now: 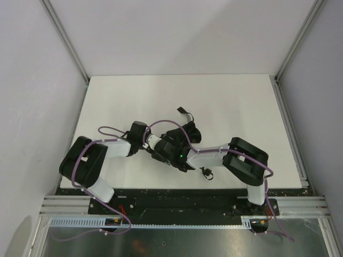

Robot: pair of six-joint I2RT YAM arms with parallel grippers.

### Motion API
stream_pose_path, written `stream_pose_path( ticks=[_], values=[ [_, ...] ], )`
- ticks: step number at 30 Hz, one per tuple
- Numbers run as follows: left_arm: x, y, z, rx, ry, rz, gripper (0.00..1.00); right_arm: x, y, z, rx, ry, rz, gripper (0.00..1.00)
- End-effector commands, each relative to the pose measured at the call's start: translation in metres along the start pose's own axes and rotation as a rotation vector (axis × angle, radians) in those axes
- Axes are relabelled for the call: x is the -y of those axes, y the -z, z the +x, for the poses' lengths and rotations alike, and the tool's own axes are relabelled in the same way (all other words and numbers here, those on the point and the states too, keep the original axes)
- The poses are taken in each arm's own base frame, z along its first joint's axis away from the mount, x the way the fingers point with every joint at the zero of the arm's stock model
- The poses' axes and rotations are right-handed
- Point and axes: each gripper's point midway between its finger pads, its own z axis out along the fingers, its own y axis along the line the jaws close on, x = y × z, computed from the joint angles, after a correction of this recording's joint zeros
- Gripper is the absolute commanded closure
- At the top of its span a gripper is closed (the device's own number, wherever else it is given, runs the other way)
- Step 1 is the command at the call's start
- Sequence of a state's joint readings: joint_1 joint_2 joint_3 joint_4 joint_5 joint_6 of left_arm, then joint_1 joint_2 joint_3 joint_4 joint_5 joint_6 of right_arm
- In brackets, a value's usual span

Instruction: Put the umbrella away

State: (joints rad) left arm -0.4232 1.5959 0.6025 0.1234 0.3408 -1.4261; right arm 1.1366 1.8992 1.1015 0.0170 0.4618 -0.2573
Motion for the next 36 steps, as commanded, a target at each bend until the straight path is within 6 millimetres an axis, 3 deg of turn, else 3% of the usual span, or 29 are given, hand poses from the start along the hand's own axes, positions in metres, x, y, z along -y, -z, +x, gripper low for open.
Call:
stream_pose_path(
  ticks=[1, 4, 6, 7, 8, 13, 18, 22, 25, 36],
  values=[
    [-0.038, 0.004, 0.0, 0.01, 0.046, -0.154, 1.0, 0.008, -0.015, 0.027, -0.068, -0.073, 0.039, 0.36],
    [-0.034, 0.006, -0.003, 0.025, 0.037, -0.14, 1.0, 0.008, -0.018, 0.044, -0.101, -0.109, 0.012, 0.6],
    [-0.03, 0.008, -0.007, 0.043, 0.023, -0.126, 1.0, 0.006, -0.018, 0.054, -0.117, -0.136, -0.022, 0.81],
    [-0.027, 0.009, -0.009, 0.051, 0.014, -0.119, 0.98, 0.004, -0.018, 0.058, -0.121, -0.152, -0.045, 0.91],
    [-0.024, 0.01, -0.012, 0.06, 0.005, -0.11, 0.88, 0.002, -0.018, 0.061, -0.121, -0.171, -0.079, 0.95],
    [-0.003, 0.022, -0.031, 0.116, -0.056, -0.044, 0.32, -0.011, -0.021, 0.074, -0.122, -0.265, -0.26, 1.0],
    [0.019, 0.043, -0.047, 0.17, -0.121, 0.046, 0.04, -0.028, -0.024, 0.085, -0.145, -0.361, -0.432, 1.0],
    [0.035, 0.057, -0.05, 0.197, -0.162, 0.12, 0.01, -0.04, -0.023, 0.085, -0.141, -0.445, -0.554, 1.0],
    [0.042, 0.055, -0.044, 0.165, -0.161, 0.173, 0.01, -0.044, -0.02, 0.081, -0.129, -0.532, -0.643, 1.0],
    [0.032, 0.016, -0.016, 0.041, -0.107, 0.148, 0.01, -0.039, -0.015, 0.073, -0.108, -0.75, -0.819, 1.0]
  ],
)
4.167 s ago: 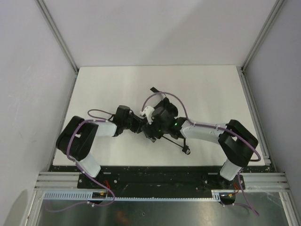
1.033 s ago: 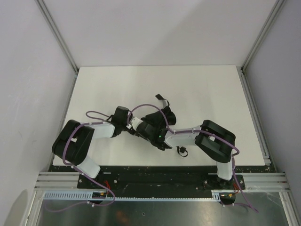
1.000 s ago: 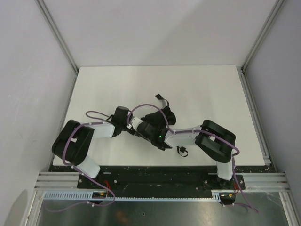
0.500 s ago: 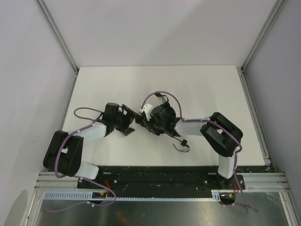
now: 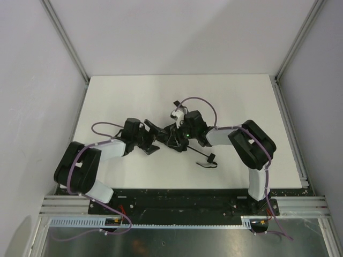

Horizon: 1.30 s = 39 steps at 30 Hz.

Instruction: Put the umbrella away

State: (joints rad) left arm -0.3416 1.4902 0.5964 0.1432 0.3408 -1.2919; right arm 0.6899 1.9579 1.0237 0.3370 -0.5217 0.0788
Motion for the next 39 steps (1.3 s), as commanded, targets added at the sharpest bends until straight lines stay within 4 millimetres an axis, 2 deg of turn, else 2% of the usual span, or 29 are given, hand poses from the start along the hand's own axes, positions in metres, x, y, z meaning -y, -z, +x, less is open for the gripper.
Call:
stream_pose_path(
  ticks=[1, 4, 8, 12, 15, 20, 27, 30, 33, 39],
  values=[
    [0.004, -0.013, 0.012, -0.038, 0.022, 0.022, 0.01, -0.018, 0.007, 0.099, -0.282, -0.267, -0.091, 1.0],
    [-0.009, -0.021, 0.01, -0.006, 0.051, -0.018, 0.01, -0.021, 0.008, 0.094, -0.27, -0.281, -0.12, 1.0],
    [-0.024, -0.025, -0.006, 0.101, 0.058, -0.063, 0.05, -0.028, 0.009, 0.09, -0.26, -0.304, -0.173, 1.0],
    [-0.024, -0.025, -0.02, 0.183, 0.034, -0.06, 0.12, -0.033, 0.011, 0.085, -0.249, -0.314, -0.205, 1.0],
    [-0.03, -0.03, -0.023, 0.196, 0.032, -0.082, 0.22, -0.038, 0.012, 0.078, -0.233, -0.312, -0.237, 1.0],
    [-0.037, -0.032, -0.021, 0.193, 0.02, -0.097, 0.45, -0.045, 0.013, 0.072, -0.225, -0.314, -0.271, 1.0],
    [-0.042, -0.024, -0.015, 0.187, -0.004, -0.091, 0.94, -0.034, 0.013, 0.07, -0.27, -0.305, -0.172, 0.99],
    [-0.051, -0.024, -0.007, 0.15, 0.02, -0.109, 0.99, -0.028, 0.016, 0.058, -0.296, -0.245, -0.071, 0.82],
    [-0.057, -0.024, 0.0, 0.119, 0.042, -0.123, 1.0, -0.024, 0.023, 0.037, -0.285, -0.154, 0.048, 0.57],
    [-0.062, -0.017, 0.001, 0.12, 0.058, -0.201, 1.0, -0.024, 0.037, -0.001, -0.245, 0.044, 0.245, 0.26]
  ],
)
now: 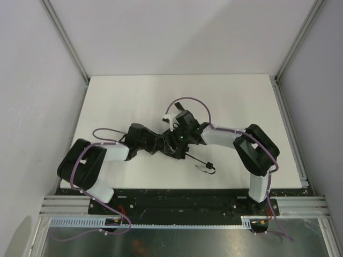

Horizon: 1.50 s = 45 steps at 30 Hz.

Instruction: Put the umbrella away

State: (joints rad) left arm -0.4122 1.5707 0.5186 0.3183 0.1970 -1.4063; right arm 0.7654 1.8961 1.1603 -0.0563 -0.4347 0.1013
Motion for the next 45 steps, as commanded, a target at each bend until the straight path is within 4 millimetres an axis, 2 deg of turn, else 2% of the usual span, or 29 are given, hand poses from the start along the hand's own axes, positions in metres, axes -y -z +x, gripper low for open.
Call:
stream_pose_path(
  ticks=[1, 4, 7, 12, 15, 17, 20, 23, 25, 26, 27, 28, 31, 32, 36, 39, 45],
  values=[
    [-0.041, 0.007, -0.006, 0.045, -0.018, -0.189, 1.0, 0.007, 0.028, -0.007, -0.036, 0.136, 0.232, 0.22],
    [-0.036, 0.01, -0.008, 0.055, -0.028, -0.186, 1.0, -0.002, 0.03, -0.014, -0.016, 0.251, 0.308, 0.11],
    [-0.032, 0.009, -0.006, 0.043, -0.028, -0.182, 1.0, -0.009, 0.027, -0.014, -0.019, 0.372, 0.391, 0.05],
    [-0.03, 0.01, -0.002, 0.021, -0.014, -0.194, 1.0, -0.015, 0.016, -0.01, -0.021, 0.537, 0.56, 0.02],
    [-0.03, 0.012, 0.0, 0.003, -0.005, -0.219, 1.0, -0.003, 0.004, 0.0, -0.044, 0.589, 0.668, 0.05],
    [-0.03, 0.012, 0.001, -0.005, -0.001, -0.227, 1.0, 0.007, -0.001, 0.008, -0.057, 0.586, 0.71, 0.18],
    [-0.027, 0.014, 0.002, -0.009, -0.001, -0.223, 1.0, 0.018, -0.009, 0.023, -0.079, 0.529, 0.677, 0.45],
    [-0.02, 0.014, 0.002, -0.015, -0.026, -0.205, 1.0, 0.023, -0.013, 0.04, -0.097, 0.436, 0.576, 0.7],
    [-0.014, 0.014, 0.001, -0.02, -0.049, -0.188, 1.0, 0.021, -0.016, 0.051, -0.112, 0.372, 0.471, 0.9],
    [-0.01, 0.014, 0.001, -0.021, -0.066, -0.177, 1.0, 0.02, -0.018, 0.057, -0.119, 0.335, 0.414, 0.95],
    [-0.004, 0.014, -0.001, -0.02, -0.089, -0.163, 0.95, 0.018, -0.02, 0.063, -0.135, 0.299, 0.35, 0.97],
    [0.001, 0.015, -0.003, -0.016, -0.112, -0.151, 0.86, 0.017, -0.021, 0.069, -0.148, 0.26, 0.292, 0.99],
    [0.015, 0.018, -0.008, 0.001, -0.152, -0.109, 0.45, 0.012, -0.023, 0.083, -0.173, 0.155, 0.137, 1.0],
    [0.018, 0.02, -0.01, 0.008, -0.16, -0.095, 0.34, 0.011, -0.023, 0.085, -0.173, 0.127, 0.1, 1.0],
    [0.029, 0.027, -0.013, 0.022, -0.176, -0.04, 0.06, 0.004, -0.025, 0.089, -0.163, 0.013, -0.045, 1.0],
    [0.031, 0.028, -0.011, 0.01, -0.166, 0.008, 0.01, -0.002, -0.027, 0.087, -0.15, -0.058, -0.14, 1.0],
    [0.024, 0.014, -0.003, -0.044, -0.148, -0.004, 0.01, -0.016, -0.023, 0.077, -0.105, -0.184, -0.315, 1.0]
  ],
)
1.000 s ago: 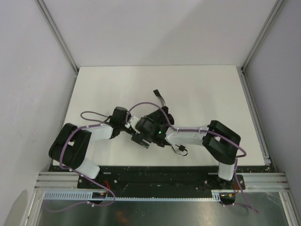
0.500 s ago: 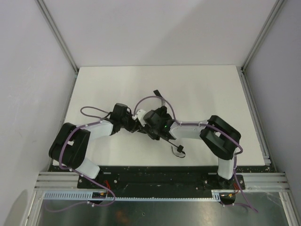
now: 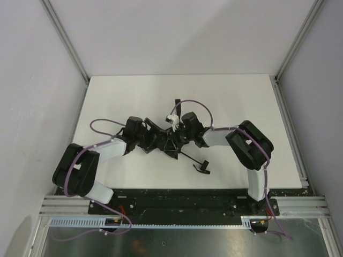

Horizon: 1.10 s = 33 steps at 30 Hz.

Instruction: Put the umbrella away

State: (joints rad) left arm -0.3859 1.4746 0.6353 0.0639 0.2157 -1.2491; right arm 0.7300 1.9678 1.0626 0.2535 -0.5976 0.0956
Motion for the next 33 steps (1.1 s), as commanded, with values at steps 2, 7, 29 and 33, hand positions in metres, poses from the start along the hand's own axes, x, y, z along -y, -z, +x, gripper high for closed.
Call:
stream_pose_path(
  ticks=[2, 7, 29, 33],
  values=[
    [-0.005, -0.013, 0.009, -0.048, -0.005, 0.004, 0.01, -0.019, 0.004, 0.071, -0.175, -0.296, -0.175, 1.0],
    [-0.039, -0.017, 0.02, -0.039, 0.035, -0.092, 0.07, -0.015, 0.009, 0.062, -0.143, -0.364, -0.218, 1.0],
    [-0.052, -0.019, 0.014, 0.04, -0.019, -0.138, 1.0, 0.003, 0.047, -0.004, -0.093, -0.259, 0.109, 0.44],
    [-0.051, -0.017, 0.015, 0.039, -0.005, -0.154, 1.0, -0.014, 0.08, -0.054, 0.001, -0.05, 0.232, 0.12]
  ],
)
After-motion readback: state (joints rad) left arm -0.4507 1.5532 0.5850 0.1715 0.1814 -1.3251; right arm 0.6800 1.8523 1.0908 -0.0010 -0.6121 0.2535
